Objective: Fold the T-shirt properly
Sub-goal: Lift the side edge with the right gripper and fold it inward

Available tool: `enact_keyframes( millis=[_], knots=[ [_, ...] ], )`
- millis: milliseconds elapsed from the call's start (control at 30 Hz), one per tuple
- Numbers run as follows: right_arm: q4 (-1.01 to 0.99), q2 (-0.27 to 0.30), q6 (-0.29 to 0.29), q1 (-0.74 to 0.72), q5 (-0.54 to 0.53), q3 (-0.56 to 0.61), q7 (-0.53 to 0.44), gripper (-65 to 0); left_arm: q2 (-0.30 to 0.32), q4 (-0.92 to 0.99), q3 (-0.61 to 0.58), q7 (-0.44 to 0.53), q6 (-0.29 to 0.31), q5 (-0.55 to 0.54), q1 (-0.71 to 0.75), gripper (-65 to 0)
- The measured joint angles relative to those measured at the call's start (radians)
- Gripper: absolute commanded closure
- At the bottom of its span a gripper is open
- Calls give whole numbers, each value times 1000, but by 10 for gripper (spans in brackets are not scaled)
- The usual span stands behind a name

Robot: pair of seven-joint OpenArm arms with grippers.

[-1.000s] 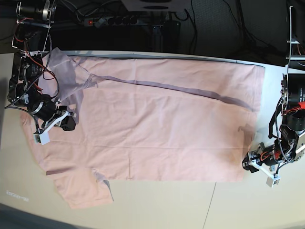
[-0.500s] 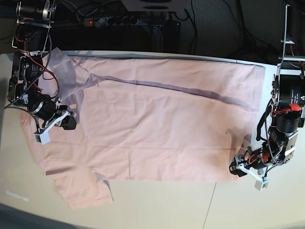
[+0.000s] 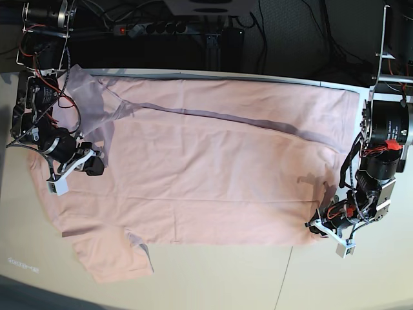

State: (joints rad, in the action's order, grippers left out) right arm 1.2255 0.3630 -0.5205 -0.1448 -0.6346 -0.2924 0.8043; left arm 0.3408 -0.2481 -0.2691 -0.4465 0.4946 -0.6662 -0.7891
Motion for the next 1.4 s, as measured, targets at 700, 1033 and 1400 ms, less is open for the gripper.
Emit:
enact_keyframes(
  millis=[700, 1033, 1400],
  knots=[
    [-336, 154, 27, -417, 134, -103, -111, 0, 0, 1, 0, 20, -1, 55, -1, 0],
    [-725, 257, 53, -520, 223, -105, -335, -282, 0, 1, 0, 4, -1, 52, -2, 0],
    [-963, 249, 86, -521, 193, -106, -378, -282, 3, 0, 0, -28, -1, 28, -5, 0]
  ],
)
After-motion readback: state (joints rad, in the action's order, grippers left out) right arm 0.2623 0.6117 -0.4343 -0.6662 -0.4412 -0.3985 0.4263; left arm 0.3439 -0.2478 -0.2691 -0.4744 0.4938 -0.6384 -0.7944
